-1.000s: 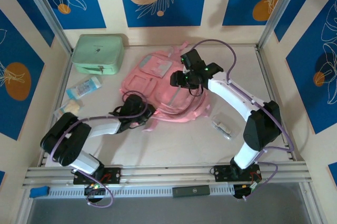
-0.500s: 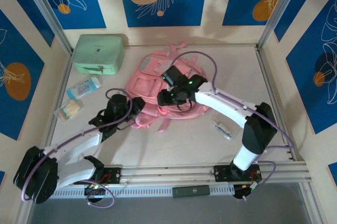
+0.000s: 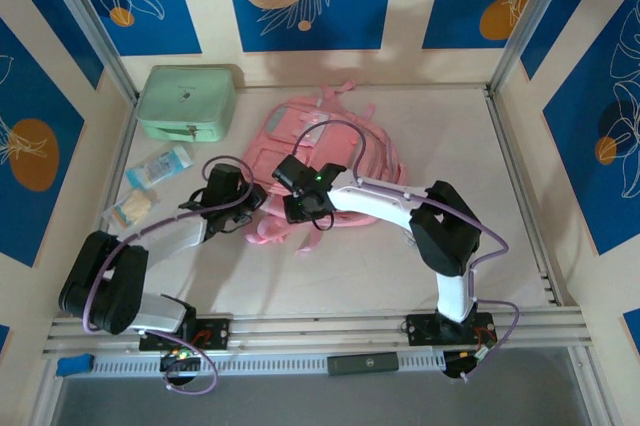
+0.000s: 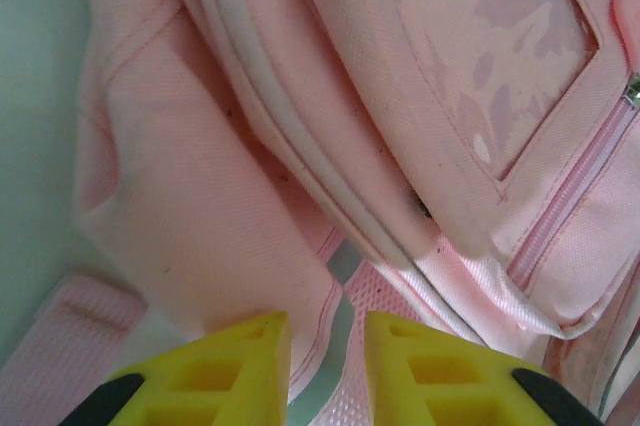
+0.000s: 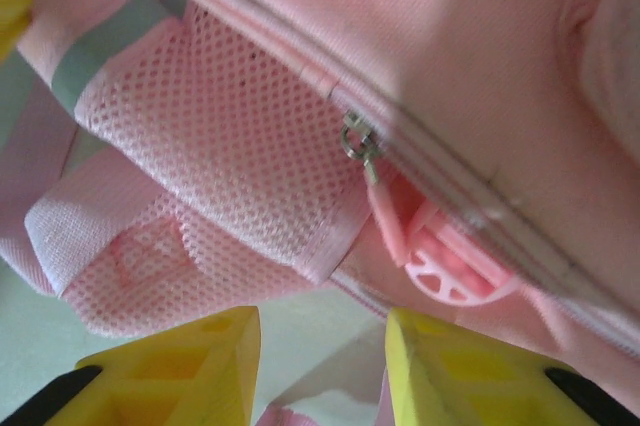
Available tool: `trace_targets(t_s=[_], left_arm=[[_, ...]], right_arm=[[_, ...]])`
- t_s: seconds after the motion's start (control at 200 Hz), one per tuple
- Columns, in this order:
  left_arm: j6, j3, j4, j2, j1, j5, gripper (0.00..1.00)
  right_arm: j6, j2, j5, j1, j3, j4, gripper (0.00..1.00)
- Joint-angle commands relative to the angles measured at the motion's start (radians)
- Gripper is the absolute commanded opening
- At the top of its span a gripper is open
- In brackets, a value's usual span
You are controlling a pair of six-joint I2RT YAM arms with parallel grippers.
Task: Pack the student bag
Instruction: Rotate the student bag at the center of the table, then zip the student bag at the center of the table.
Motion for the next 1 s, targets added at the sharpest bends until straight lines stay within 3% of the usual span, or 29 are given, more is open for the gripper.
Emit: trace_targets(t_s=[0.0,0.26,0.585,0.73,0.995], left_arm=[[0.016,0.017,0.031,0.031,-0.005,0.022,0.27],[0.041,0.020,-0.009,0.104,-0.004,-0.009,0.28],[0.001,-0.022,0.055,0.167,-0.003,0.013,0.28],[0.000,-0.025,0.049,0.163,-0.004,0.011,0.28],[0.035,0.021,-0.020,0.177,0.018,-0.019,0.29]], right_arm=[[0.015,0.030,0.044,-0.020,0.008,0.024,0.38],[0.000,0.088,0.087,0.003,0.039,0.019,0.40],[-0.048,0.141,0.119,0.028,0.074,0.057,0.33],[-0.055,0.143,0.117,0.009,0.070,0.058,0.27],[-0.105,0.087,0.174,0.034,0.070,-0.004,0.04]])
